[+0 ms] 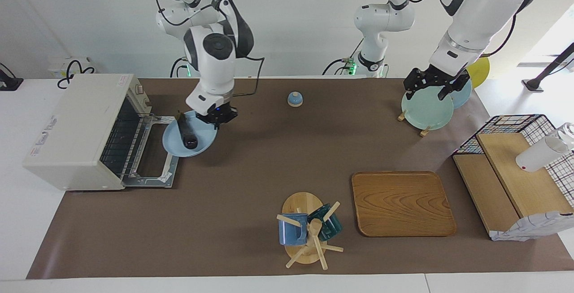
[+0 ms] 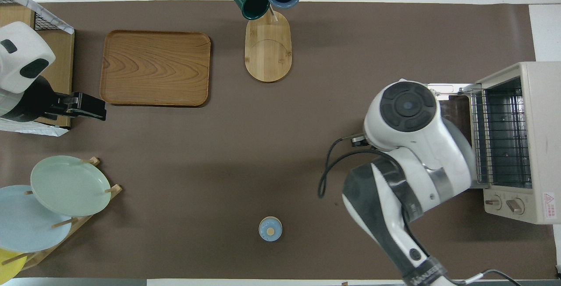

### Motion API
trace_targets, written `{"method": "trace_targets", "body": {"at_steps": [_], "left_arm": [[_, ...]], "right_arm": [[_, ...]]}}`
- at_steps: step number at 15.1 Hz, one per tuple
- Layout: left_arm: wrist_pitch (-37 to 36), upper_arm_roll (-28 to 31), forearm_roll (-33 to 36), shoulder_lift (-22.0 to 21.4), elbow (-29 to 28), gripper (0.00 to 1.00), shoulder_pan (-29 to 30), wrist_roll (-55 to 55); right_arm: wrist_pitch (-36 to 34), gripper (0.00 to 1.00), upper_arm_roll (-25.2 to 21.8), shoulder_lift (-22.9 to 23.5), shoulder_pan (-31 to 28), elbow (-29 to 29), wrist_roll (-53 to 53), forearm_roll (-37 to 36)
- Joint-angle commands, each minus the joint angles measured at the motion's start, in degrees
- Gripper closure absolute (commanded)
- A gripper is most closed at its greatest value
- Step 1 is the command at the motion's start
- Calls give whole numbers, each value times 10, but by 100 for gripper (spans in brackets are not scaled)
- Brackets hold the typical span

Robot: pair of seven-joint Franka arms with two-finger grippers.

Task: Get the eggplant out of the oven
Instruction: 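Pull the eggplant out and carry it over the blue plate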

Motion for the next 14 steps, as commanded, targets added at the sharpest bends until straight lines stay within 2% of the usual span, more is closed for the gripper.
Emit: {"method": "trace_targets", "body": {"at_steps": [1,3,4,7,10,13,14], "left_arm": [[0,-1,6,-5,-1,0,3,3],[0,-1,6,-4,-1,0,3,3],[0,-1,6,-4,-1,0,3,3],[-3,-1,6,-5,-1,0,-1,2],[-17,-1,6,-5,-1,0,3,2],[-15,0,6,-6,-1,0,4,2],[-15,0,6,-6,-1,0,4,1]], "right_arm": [[-56,100,-4,118,89,145,116,11],[-85,100,-4,213,140,263,214,11],[-76,100,-3,241,145,292,239,13],[-5,100,11,251,145,288,243,31],[69,100,12,250,149,248,243,48],[79,100,20,250,144,244,242,59],[76,89,20,250,144,246,232,53]]}}
